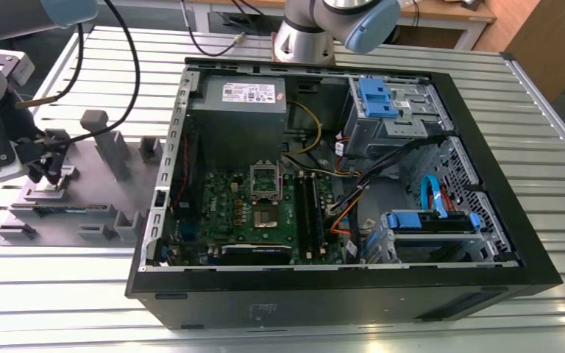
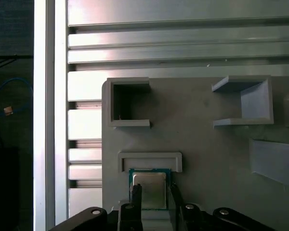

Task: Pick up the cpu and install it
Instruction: 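Pick up the cpu and move it towards the insertion slot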

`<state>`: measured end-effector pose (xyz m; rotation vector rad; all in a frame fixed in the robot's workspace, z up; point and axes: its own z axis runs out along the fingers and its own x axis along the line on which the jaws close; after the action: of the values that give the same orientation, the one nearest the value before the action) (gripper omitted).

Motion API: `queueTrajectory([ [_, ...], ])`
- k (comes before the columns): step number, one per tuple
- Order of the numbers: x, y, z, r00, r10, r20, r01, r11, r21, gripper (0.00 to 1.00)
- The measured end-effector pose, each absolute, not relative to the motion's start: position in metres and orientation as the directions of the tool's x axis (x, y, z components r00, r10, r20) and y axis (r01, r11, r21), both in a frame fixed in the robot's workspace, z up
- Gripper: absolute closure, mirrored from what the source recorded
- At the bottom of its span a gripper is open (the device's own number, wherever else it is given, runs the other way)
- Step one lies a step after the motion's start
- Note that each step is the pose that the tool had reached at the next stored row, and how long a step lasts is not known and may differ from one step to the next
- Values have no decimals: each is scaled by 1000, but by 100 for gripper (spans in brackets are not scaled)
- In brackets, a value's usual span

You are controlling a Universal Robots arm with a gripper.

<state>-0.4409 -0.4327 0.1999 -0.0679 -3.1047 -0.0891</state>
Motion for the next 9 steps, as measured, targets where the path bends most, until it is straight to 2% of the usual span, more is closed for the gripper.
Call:
queueTrajectory([
  [2,-441,-433,200,-998,43,36,45,997,57,59],
  [3,-441,-433,200,-998,43,36,45,997,57,59],
  [5,-441,-433,200,-998,43,36,45,997,57,48],
  [6,-441,-433,200,-998,43,36,45,997,57,48],
  [7,-441,-433,200,-998,43,36,45,997,57,41],
  [9,-441,-433,200,-998,43,36,45,997,57,41],
])
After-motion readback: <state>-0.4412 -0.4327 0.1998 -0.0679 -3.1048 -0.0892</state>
